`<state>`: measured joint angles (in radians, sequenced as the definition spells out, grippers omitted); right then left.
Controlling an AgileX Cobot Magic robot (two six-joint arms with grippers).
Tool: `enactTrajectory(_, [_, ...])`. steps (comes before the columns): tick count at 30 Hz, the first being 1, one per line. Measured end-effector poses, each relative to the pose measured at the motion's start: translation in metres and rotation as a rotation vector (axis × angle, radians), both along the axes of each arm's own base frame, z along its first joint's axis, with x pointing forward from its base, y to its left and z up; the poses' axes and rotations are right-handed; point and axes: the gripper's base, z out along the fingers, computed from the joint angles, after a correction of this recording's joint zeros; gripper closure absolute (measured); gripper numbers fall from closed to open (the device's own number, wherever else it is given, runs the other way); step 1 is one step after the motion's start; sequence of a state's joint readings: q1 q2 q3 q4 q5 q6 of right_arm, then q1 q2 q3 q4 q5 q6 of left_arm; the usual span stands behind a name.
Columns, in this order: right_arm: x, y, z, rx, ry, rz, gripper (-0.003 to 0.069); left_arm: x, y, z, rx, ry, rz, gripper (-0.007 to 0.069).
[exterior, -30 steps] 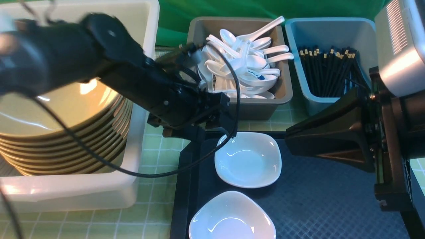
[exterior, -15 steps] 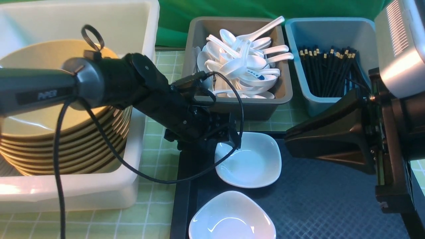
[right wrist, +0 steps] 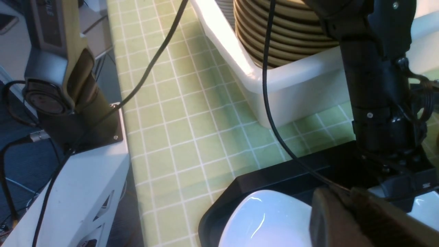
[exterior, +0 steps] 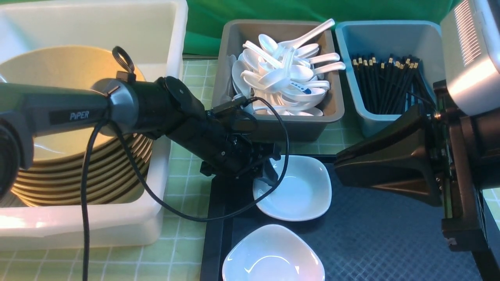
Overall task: On green table put chopsticks spoon bowls plates into blue grey white boxes.
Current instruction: 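Grasp the small white bowl on the black tray by its rim with the left gripper, then place the white bowl into the white bin with the other dishes with the left gripper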
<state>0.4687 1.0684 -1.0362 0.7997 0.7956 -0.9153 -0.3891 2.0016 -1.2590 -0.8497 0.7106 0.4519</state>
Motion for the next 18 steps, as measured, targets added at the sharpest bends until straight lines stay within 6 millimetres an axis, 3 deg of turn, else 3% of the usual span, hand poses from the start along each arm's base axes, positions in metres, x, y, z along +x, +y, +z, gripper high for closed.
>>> enactTrajectory(3, [0.000,0.000,0.000,0.000,0.000,0.000,0.0580,0.000,0.000,0.000,-0.008,0.007,0.004,0.0601])
enactTrajectory(7, [0.000,0.000,0.000,0.000,0.000,0.000,0.0580,-0.002,0.000,0.002,-0.029,0.031,-0.001,0.0611])
enactTrajectory(10, [0.000,0.000,0.000,0.000,0.000,0.000,0.0580,-0.005,0.002,0.016,-0.049,0.017,-0.028,0.0610])
enactTrajectory(13, [-0.001,0.000,0.001,0.002,-0.003,-0.001,0.0579,-0.009,0.004,0.043,-0.070,-0.051,-0.036,0.0610])
enactTrajectory(17, [-0.003,-0.002,0.005,0.011,-0.041,-0.007,0.0575,-0.027,0.016,0.107,-0.100,-0.201,-0.041,0.0610])
enactTrajectory(18, [-0.003,-0.002,0.005,0.010,-0.045,-0.006,0.0575,-0.027,0.016,0.107,-0.100,-0.201,-0.042,0.0610])
